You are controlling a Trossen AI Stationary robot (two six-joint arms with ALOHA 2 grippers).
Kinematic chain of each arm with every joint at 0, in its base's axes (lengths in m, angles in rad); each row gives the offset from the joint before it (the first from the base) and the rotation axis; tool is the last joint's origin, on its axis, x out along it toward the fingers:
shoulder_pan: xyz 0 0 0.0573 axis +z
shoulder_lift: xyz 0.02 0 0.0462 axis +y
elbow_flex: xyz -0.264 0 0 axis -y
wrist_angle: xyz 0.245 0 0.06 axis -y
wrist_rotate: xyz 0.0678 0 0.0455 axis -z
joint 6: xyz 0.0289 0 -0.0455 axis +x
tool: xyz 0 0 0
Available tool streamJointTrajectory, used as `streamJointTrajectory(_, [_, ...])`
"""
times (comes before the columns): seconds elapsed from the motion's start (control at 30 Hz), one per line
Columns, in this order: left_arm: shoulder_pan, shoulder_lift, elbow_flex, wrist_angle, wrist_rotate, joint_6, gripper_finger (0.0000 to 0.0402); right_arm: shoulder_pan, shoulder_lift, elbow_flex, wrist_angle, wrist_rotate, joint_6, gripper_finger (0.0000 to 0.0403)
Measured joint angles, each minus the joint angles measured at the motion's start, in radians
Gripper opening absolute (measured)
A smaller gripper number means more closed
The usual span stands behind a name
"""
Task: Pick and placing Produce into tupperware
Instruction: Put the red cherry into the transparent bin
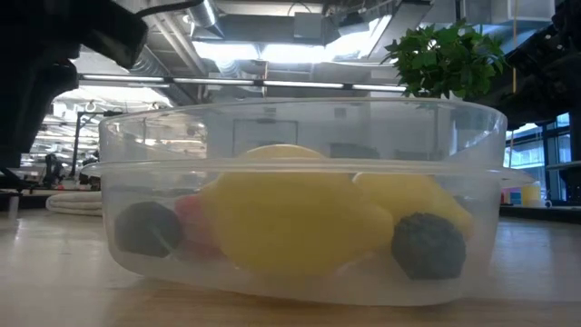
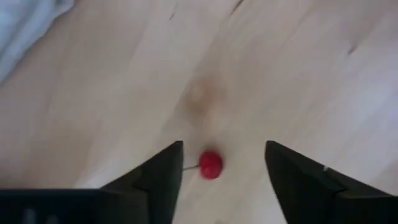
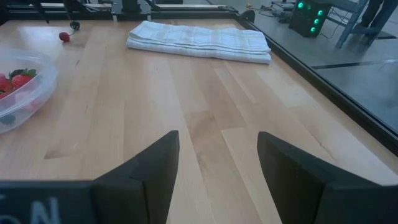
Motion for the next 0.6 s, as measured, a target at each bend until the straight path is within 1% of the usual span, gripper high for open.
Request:
streamJointTrajectory(0.13, [-0.005, 0.0, 0.0, -0.032, -0.004, 0.048, 0.0254, 0.0, 0.0, 0.0, 0.0, 0.0, 0.0, 0.0219])
streamJointTrajectory(0.23, [-0.008, 0.0, 0.0, -0.032, -0.032, 0.04, 0.0264, 0.0, 0.0, 0.0, 0.0, 0.0, 0.0, 0.0219])
streamJointTrajectory(0.3, [-0.009, 0.0, 0.0, -0.033, -0.033, 0.061, 0.0265, 0.0, 0.0, 0.0, 0.0, 0.0, 0.0, 0.0219])
streamJointTrajectory(0.47, [-0.021, 0.0, 0.0, -0.035, -0.027, 0.275, 0.0266, 0.0, 0.0, 0.0, 0.0, 0.0, 0.004, 0.0219])
streamJointTrajectory(0.6, [-0.038, 0.0, -0.022, -0.032, 0.031, 0.392, 0.0266, 0.0, 0.0, 0.0, 0.0, 0.0, 0.005, 0.0219])
